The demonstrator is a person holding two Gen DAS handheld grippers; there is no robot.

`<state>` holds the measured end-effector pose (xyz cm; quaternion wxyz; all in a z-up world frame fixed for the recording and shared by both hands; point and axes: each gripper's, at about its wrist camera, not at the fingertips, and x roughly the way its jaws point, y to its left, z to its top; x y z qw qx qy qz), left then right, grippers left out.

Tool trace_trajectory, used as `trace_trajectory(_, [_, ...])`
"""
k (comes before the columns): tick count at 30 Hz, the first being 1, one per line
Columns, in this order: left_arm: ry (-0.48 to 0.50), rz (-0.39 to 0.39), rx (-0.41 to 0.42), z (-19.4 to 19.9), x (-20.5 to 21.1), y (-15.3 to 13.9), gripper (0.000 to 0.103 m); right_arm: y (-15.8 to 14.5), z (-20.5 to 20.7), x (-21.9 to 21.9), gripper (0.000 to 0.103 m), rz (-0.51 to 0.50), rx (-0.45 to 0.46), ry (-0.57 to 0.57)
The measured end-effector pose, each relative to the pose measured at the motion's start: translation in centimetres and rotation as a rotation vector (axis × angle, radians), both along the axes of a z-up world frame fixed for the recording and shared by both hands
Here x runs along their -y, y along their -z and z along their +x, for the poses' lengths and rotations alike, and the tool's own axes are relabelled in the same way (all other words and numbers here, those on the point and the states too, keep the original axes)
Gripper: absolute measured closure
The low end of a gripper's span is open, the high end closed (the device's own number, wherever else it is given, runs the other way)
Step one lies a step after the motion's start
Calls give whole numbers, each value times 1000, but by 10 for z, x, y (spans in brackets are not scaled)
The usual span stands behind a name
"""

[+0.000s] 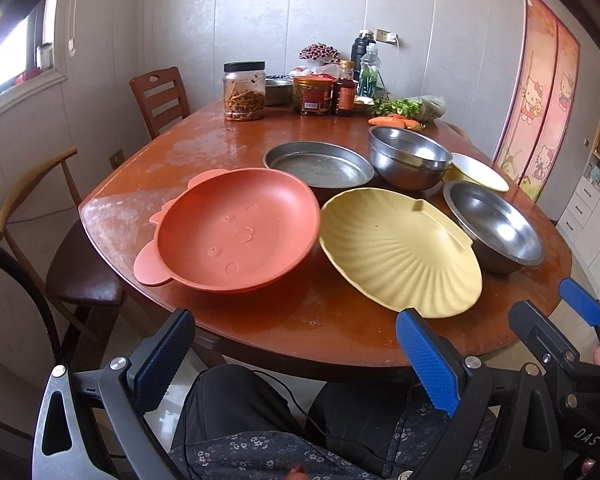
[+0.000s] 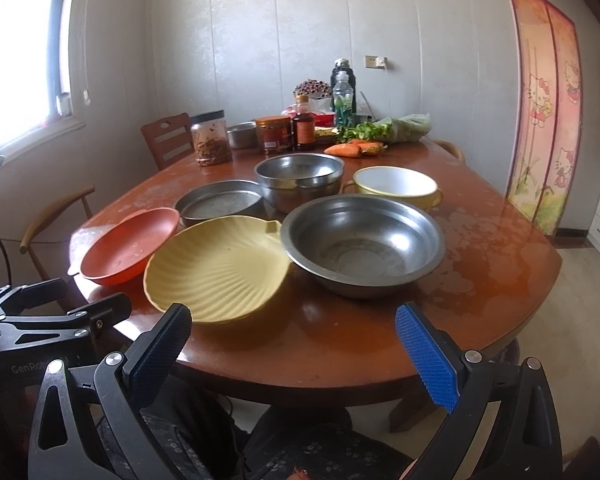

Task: Organize plates and bowls
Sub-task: 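Reach the left tool to the orange bear plate rim and grasp it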

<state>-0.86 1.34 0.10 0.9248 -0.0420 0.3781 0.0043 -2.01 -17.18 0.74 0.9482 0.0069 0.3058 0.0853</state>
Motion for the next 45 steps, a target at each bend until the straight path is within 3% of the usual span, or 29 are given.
trace_trajectory(3, [-6,-14,-10,3,-10,0,2,0,3,-4,1,8,0,-20])
trace_trajectory(15, [-189,-84,-3,24,-103,-10,2,-22,42,-55,1,26,-9,-200])
trace_trajectory(24, [-168,-125,-63,49,-128,1,3,-19,93,-118,1,2,-118,-364])
trace_trajectory(30, [-138,-182,-111,63,-137,8,12,-5,128,-139,1,-4,-203,-389])
trace_trajectory(35, [-101,-205,-141,72,-136,12,17,0,141,-145,1,-8,-213,-412])
trace_trajectory(41, [-39,-260,-175,81,-133,19,33,5,155,-154,3,26,-251,-429])
trace_trajectory(45, [1,-271,-186,86,-127,22,51,9,160,-159,8,64,-283,-466])
